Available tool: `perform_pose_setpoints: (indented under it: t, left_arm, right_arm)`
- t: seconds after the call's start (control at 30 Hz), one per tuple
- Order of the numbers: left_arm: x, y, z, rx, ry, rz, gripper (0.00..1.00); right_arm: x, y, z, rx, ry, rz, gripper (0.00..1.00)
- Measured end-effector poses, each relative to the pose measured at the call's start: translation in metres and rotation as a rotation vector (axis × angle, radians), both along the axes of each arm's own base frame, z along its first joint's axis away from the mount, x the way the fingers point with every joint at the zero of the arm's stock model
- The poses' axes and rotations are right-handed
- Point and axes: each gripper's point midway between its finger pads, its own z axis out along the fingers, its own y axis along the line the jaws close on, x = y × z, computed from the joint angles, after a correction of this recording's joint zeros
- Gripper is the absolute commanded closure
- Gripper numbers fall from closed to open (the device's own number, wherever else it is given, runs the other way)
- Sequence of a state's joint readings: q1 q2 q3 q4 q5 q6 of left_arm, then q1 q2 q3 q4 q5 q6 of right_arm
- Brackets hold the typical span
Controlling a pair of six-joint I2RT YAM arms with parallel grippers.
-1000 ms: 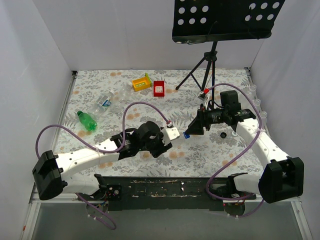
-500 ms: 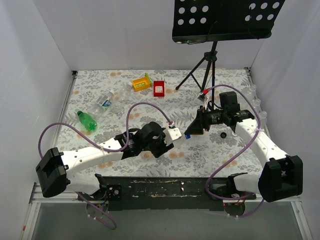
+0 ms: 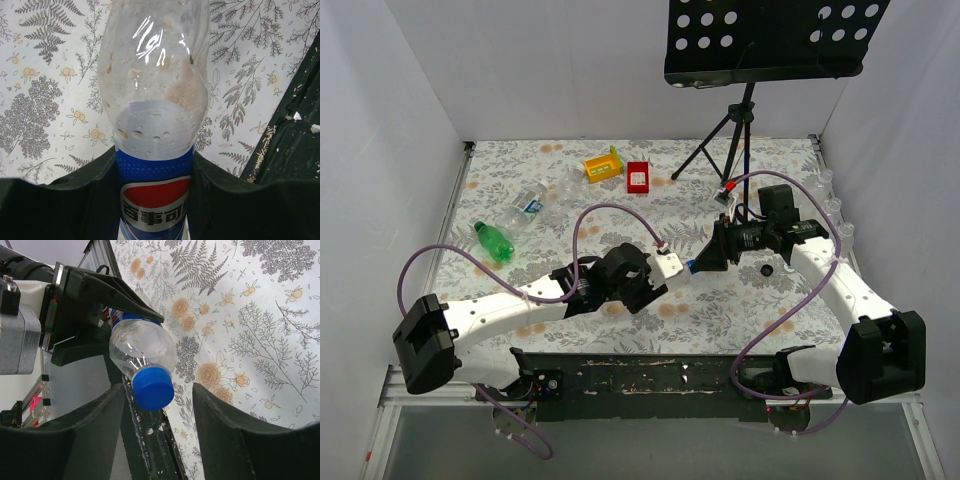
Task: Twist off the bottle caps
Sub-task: Unscrew the bottle cap from the plastic bottle.
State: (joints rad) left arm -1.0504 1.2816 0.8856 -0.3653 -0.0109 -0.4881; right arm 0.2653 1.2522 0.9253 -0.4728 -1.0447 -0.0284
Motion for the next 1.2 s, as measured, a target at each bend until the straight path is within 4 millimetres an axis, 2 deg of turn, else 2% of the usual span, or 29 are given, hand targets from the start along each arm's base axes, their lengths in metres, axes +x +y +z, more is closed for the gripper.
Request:
perform_pose_setpoints:
  t: [0.1, 0.23, 0.4, 0.6, 0.77, 0.93, 1.2]
  left_arm:
    - [0.001, 0.001, 0.0, 0.002, -0.003, 0.004, 0.96]
    - [0.001, 0.001, -0.001, 0.007, -0.001, 0.008, 0.96]
    - [-0.001, 0.0, -0.001, 0.003, 0.005, 0.0, 0.96]
    - [-0.011, -0.003, 0.007, -0.066, 0.067, -0.049, 0.96]
    - [-0.018, 0.004, 0.02, -0.184, 0.198, -0.119, 0.95]
    - [-0.029, 0.007, 0.025, -0.27, 0.327, -0.205, 0.95]
    - [-0.039, 0.007, 0.026, -0.302, 0.399, -0.262, 0.95]
  right_arm:
    - [0.0, 0.0, -0.001, -0.004, -0.011, 0.007, 0.58]
    - [-0.001, 0.001, -0.002, -0.002, -0.019, 0.018, 0.77]
    - [-0.003, 0.001, -0.001, 0.004, -0.042, 0.052, 0.91]
    - [-0.01, 0.002, 0.012, 0.016, -0.212, 0.195, 0.94]
    - [-0.017, 0.011, 0.031, 0.044, -0.547, 0.425, 0.94]
    - [-0.023, 0.016, 0.038, 0.055, -0.819, 0.535, 0.93]
    - [-0.03, 0.015, 0.037, 0.025, -0.929, 0.552, 0.9]
